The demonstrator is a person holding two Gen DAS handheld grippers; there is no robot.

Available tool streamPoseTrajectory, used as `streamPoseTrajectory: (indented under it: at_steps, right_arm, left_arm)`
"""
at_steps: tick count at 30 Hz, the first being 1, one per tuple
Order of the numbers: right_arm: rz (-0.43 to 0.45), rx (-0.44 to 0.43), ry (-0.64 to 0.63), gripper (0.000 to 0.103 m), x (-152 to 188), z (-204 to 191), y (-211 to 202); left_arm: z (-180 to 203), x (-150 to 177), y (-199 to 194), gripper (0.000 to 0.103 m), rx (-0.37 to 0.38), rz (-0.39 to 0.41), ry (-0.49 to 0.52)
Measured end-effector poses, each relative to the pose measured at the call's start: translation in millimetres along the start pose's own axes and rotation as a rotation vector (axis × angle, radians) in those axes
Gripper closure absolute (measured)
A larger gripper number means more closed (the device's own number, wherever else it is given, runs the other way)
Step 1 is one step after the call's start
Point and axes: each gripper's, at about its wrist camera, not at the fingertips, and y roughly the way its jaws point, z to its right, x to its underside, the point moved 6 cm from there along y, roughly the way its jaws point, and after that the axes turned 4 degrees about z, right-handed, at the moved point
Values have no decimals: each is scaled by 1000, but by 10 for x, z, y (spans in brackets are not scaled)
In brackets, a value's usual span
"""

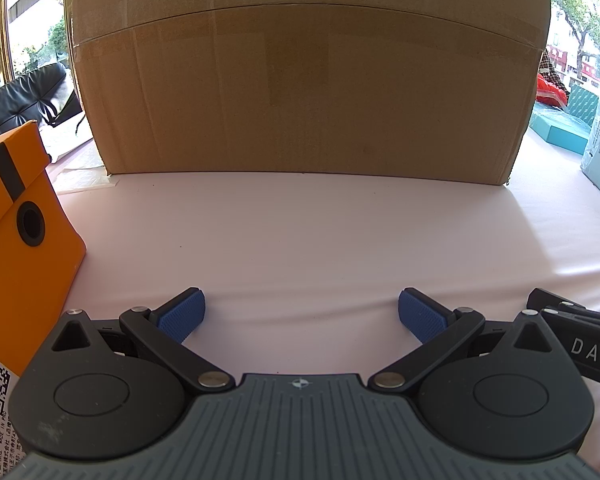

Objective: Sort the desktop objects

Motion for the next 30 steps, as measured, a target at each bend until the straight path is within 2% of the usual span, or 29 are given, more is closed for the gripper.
streamPoseTrajectory:
  at_steps: [30]
  right_arm:
    - [0,1,-1,0,-2,-168,2]
  left_arm:
    - [-2,-4,-1,0,-1,1,1]
